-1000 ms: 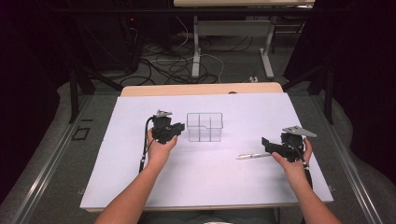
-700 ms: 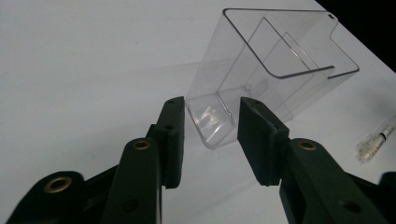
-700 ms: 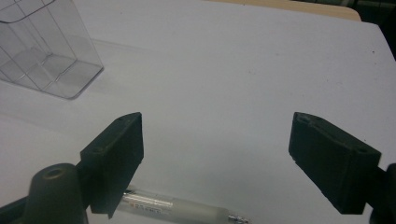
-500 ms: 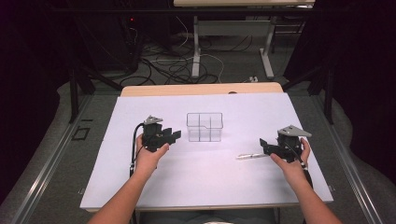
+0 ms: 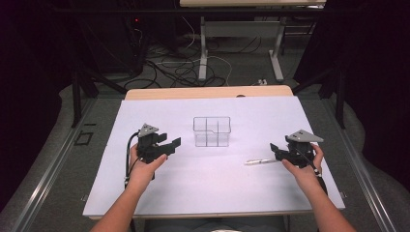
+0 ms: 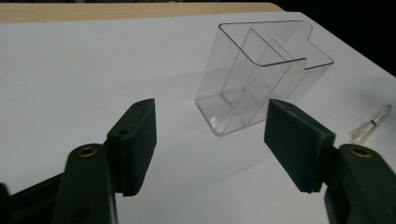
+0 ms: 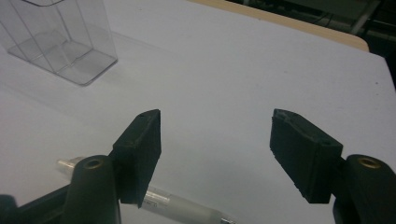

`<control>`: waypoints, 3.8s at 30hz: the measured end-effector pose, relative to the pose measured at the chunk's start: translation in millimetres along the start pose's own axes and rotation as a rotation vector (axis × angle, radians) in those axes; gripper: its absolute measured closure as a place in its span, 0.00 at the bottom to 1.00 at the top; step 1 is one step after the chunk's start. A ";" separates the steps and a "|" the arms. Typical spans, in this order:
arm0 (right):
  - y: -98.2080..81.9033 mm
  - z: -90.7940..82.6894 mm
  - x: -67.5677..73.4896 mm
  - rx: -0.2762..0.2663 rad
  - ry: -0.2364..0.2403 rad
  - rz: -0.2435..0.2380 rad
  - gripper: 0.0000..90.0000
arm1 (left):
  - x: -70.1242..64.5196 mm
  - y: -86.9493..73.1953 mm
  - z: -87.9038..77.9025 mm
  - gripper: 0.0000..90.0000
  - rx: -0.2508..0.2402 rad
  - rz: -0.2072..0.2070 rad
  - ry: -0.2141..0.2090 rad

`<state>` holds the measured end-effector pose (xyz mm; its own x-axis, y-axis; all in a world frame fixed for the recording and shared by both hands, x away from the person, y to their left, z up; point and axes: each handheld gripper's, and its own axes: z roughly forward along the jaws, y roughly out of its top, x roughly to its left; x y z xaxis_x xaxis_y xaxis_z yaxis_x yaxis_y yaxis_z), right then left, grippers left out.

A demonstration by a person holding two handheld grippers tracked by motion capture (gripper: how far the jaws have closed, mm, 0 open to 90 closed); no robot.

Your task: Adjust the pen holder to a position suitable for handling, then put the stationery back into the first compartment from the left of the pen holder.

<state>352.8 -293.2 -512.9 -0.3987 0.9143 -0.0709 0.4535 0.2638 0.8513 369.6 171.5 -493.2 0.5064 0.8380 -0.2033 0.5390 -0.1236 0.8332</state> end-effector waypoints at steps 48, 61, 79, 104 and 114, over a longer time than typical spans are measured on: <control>27.4 8.4 18.2 0.249 0.142 -0.431 0.38 | 21.9 -21.4 -12.9 0.00 0.026 0.032 0.106; 41.7 18.7 32.5 0.369 0.144 -0.862 0.42 | 23.9 -24.0 -12.9 0.00 0.037 0.043 0.108; 38.1 19.6 23.7 0.453 0.292 -1.109 0.61 | 23.9 -25.5 -9.0 0.00 0.048 0.042 0.103; 17.0 36.8 21.1 0.561 0.392 -1.179 0.78 | 25.9 -27.0 -7.9 0.00 0.050 0.027 0.102; 12.7 41.7 17.9 0.587 0.406 -1.173 0.79 | 26.3 -27.5 -7.2 0.00 0.044 0.020 0.106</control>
<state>384.6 -260.7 -525.1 -0.9357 -0.0595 -0.3477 -0.0810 0.9956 0.0478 363.2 200.8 -517.7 0.4445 0.8865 -0.1289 0.5597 -0.1625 0.8126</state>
